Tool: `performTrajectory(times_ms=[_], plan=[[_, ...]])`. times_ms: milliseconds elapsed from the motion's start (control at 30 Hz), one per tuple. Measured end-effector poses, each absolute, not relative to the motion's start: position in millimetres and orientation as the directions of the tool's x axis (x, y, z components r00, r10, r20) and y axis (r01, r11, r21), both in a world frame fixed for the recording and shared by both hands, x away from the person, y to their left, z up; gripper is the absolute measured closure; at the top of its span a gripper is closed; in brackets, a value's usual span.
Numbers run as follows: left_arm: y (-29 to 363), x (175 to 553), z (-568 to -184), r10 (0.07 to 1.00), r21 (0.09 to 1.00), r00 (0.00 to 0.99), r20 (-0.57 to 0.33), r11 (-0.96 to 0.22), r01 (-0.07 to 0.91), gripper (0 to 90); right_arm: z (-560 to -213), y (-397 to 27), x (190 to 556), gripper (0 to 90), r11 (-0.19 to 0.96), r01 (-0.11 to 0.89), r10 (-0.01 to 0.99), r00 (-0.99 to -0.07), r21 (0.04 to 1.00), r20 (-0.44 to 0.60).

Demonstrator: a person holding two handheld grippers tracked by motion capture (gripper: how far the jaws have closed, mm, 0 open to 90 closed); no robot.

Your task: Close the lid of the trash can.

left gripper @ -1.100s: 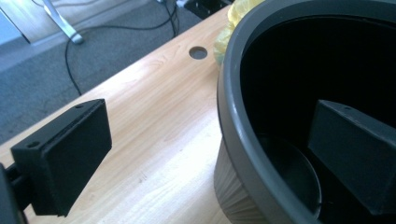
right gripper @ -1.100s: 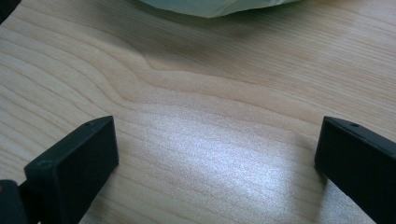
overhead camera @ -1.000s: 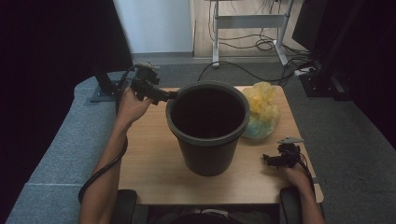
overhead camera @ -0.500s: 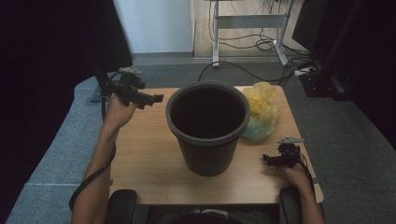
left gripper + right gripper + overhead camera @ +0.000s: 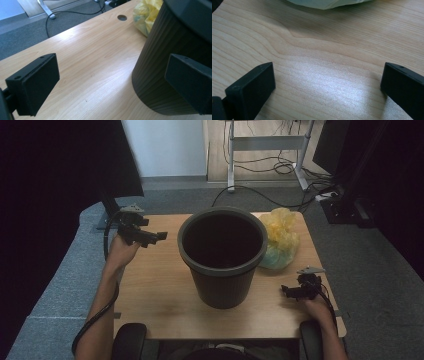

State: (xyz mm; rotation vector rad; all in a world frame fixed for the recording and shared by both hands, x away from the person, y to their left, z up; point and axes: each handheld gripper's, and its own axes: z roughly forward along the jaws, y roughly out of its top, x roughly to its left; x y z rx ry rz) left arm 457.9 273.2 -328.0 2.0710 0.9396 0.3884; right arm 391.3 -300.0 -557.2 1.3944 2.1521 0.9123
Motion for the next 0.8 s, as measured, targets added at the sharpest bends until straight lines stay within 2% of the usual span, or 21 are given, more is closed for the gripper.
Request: performTrajectory(times_ms=[800], plan=[[294.8,455.7,-404.4,0.777,0.766,0.625,-0.073,-0.357,0.534,0.0,-557.2,-299.7,390.9,0.0,0.284,0.638,0.911,-0.411,0.716,0.006]])
